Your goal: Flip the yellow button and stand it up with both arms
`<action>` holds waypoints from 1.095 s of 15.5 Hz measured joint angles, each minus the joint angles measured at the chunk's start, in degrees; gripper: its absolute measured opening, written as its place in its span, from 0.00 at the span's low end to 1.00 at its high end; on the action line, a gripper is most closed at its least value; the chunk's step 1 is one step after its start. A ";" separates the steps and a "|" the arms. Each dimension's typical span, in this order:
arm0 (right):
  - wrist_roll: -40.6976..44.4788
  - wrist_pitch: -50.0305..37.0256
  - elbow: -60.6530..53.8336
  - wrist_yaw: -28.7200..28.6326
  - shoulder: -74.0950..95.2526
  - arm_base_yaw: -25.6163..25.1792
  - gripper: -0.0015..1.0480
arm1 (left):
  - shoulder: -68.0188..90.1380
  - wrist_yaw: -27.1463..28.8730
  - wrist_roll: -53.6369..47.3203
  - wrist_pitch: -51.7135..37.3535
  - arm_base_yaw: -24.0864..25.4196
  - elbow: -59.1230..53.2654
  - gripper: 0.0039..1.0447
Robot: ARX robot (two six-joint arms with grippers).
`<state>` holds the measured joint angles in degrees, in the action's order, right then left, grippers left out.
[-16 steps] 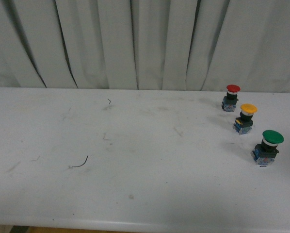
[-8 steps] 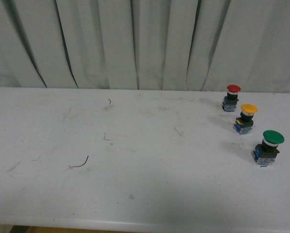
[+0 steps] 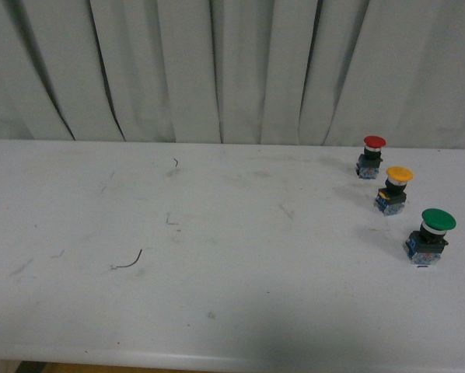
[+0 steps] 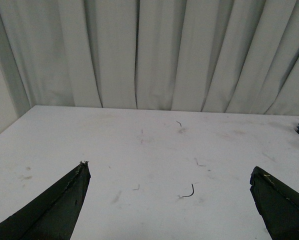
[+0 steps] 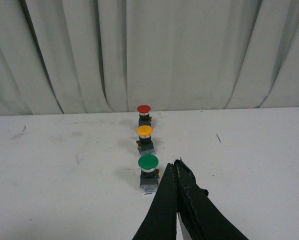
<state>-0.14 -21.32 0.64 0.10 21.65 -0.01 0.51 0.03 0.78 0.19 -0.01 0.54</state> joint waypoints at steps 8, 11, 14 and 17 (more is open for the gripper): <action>0.00 10.67 0.00 0.02 -11.04 0.00 0.02 | 0.00 0.00 0.00 0.00 0.00 0.00 0.94; 0.00 20.44 0.07 -0.13 -21.46 0.00 0.02 | 0.00 -0.04 0.00 0.04 0.00 0.00 0.94; 0.00 21.51 0.02 -0.09 -21.44 0.00 0.02 | 0.00 0.00 0.00 0.02 0.00 0.00 0.94; 0.02 21.51 0.02 -0.09 -21.44 0.00 0.17 | 0.00 0.00 0.00 0.00 0.00 0.00 0.94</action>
<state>-0.12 0.19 0.67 0.01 0.21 -0.01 0.51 0.03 0.78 0.19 -0.01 0.54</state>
